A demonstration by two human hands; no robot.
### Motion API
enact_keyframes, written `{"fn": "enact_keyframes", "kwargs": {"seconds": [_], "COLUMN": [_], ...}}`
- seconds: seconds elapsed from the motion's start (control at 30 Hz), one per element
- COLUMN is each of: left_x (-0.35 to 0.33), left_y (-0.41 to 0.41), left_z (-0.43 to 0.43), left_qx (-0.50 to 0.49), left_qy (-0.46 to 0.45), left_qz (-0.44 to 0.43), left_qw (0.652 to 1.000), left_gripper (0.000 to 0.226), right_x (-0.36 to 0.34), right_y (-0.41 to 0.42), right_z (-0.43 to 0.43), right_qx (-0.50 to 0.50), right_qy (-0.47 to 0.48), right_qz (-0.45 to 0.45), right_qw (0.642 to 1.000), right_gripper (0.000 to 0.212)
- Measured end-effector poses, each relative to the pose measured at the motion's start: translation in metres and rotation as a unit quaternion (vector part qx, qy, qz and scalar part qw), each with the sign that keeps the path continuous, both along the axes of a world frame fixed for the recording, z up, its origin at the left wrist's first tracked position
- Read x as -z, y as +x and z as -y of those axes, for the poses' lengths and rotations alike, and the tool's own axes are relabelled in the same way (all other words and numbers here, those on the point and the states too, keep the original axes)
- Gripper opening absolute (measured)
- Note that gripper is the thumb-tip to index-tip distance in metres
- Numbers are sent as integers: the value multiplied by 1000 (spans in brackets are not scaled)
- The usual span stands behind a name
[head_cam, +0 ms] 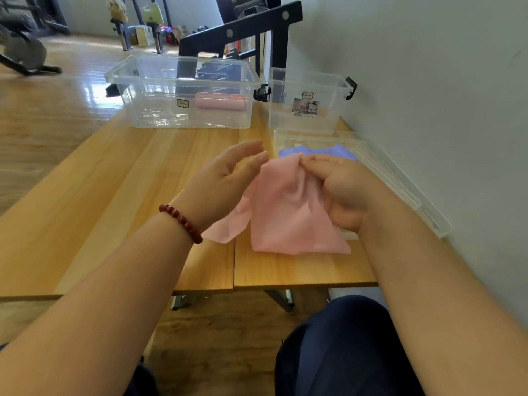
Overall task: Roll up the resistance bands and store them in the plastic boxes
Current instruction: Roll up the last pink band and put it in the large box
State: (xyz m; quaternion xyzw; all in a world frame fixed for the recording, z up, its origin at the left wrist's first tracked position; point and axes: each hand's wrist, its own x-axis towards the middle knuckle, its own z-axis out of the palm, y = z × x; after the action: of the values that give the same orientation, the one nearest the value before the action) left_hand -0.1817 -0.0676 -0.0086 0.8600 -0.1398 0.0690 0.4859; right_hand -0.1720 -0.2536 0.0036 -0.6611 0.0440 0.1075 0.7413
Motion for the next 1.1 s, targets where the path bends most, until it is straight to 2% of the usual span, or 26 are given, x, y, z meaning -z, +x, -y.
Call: {"fn": "enact_keyframes", "kwargs": {"seconds": [0.1,0.23,0.3,0.37,0.47,0.57,0.63,0.7,0.77,0.83,0.9,0.97,1.03,1.1], "left_x": [-2,4,6,7,5,2,2,4,4,5,7,9,10,11], "left_y": [-2,6,9,12,13,12,11,10,8,7,6,3,1,4], "left_z": [0,-9,-14,-21,-30,-31,-31,-32,-32,-29,-26,-23,-22,-24], "left_qx": [49,57,38,27,28,40,37,33,10,-43,-66,-38,-35,-66], "left_qy": [-93,-53,-85,-144,-204,-260,-276,-289,-257,-153,-77,-92,-92,-19], "left_qz": [-80,-94,-89,-94,-103,-110,-107,-107,-96,-59,-34,-49,-50,-24], "left_qw": [991,992,992,985,973,958,955,951,962,986,994,994,994,997], "left_gripper": [64,40,23,19,15,14,18,19,18,14,12,26,35,36], "right_x": [-1,-2,-6,-7,-2,2,3,1,-2,-5,-2,3,7,10], "right_y": [3,2,-3,-6,-6,-3,-3,-4,-6,-7,-4,1,5,9], "right_z": [-3,-3,1,10,22,24,24,27,30,31,32,33,36,40], "right_qx": [2,-30,-53,-78,-36,19,16,2,-22,-19,20,65,96,121], "right_qy": [-113,-187,-277,-343,-310,-217,-138,-112,-109,-159,-291,-388,-432,-466], "right_qz": [64,112,132,118,102,106,88,63,37,32,75,134,177,205], "right_qw": [992,975,950,929,944,970,986,992,993,987,954,909,879,852], "right_gripper": [18,23,27,32,18,23,21,19,21,20,16,12,8,8]}}
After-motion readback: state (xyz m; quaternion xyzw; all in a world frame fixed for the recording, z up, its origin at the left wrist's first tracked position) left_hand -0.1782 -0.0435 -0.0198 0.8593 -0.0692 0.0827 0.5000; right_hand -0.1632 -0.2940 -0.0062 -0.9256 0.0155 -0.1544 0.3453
